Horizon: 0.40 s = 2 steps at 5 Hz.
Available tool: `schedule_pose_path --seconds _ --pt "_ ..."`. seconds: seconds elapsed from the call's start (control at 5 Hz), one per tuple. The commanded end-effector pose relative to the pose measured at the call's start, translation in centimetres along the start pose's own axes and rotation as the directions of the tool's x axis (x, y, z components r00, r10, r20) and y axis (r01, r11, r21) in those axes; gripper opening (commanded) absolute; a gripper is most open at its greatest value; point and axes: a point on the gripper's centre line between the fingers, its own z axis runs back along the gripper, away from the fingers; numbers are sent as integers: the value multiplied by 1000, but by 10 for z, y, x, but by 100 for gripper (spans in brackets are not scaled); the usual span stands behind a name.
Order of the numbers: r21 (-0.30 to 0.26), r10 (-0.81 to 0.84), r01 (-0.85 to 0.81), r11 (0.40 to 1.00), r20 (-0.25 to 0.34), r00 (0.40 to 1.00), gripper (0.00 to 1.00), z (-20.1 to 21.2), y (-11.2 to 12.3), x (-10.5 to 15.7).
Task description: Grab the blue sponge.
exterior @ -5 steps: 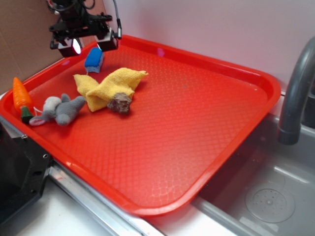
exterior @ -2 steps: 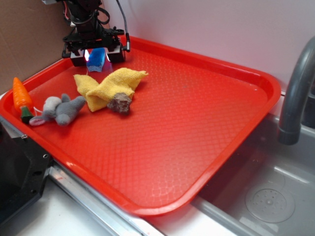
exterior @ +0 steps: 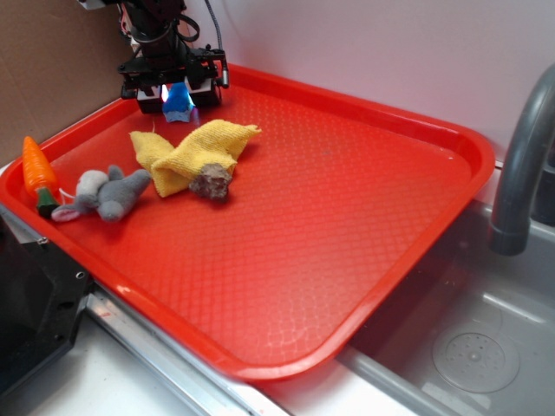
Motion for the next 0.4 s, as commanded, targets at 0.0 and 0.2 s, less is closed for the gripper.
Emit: schedule_pose_path --seconds 0.0,0.2 --pt "-59 -115 113 992 -32 993 0 79 -1 3" --pt "-106 -180 174 979 -48 982 0 116 -6 -17"
